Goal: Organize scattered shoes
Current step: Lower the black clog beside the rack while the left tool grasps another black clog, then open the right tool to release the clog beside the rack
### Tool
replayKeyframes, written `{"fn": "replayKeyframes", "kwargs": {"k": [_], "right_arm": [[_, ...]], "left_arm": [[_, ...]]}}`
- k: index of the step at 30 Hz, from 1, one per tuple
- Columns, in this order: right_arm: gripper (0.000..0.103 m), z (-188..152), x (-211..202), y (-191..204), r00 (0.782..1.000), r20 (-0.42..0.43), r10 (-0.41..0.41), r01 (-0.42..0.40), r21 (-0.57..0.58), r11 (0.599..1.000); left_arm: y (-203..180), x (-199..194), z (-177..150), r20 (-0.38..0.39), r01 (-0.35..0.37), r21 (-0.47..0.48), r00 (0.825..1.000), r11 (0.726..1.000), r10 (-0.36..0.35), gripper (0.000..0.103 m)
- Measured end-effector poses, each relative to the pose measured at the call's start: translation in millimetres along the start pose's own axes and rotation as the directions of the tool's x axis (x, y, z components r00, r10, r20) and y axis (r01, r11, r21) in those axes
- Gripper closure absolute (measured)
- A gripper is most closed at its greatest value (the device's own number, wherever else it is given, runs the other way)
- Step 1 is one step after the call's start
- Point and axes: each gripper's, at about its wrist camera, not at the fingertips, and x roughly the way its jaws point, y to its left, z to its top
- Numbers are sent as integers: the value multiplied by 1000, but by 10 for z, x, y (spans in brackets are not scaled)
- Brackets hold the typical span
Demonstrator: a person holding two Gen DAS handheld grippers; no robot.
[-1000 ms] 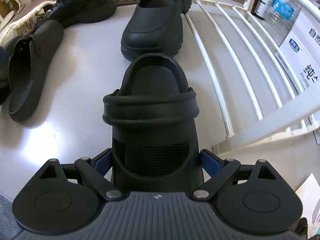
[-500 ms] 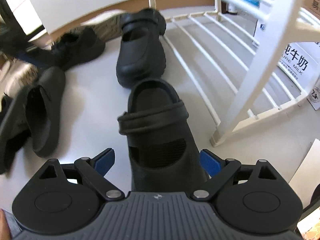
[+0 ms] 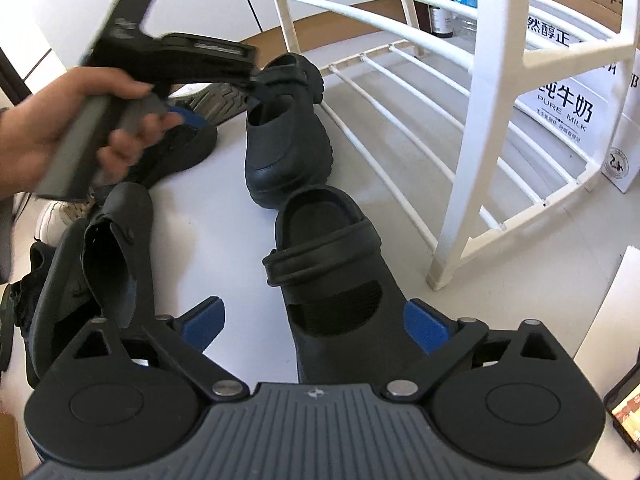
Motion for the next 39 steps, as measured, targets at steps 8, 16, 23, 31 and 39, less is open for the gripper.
{"fn": "replayKeyframes", "kwargs": {"k": [8,16,23,31,39], "right_arm": [[4,-109,37,79,1000,-14,12,-12,0,1000],[4,-132,109,138,999,-40,22,-23,-28,999],[4,-77,63,137,1000,-3,7,-7,-39,999],[4,-65,116,180,1000,-6,26,-26,1,1000],[4,-66,189,294,999,-21,49,-48,12,999]], "left_arm": [[-49,574,-29,-23,-74,18,997,997,75,1],[-20,547,-76,17,-74,59,997,995,73,5],[156,395,-176,24,-123,154,992,980,120,7],[459,80,-469,-18,-155,282,986,947,167,8],[609,57,-731,-89,-130,326,982,936,167,8]]}}
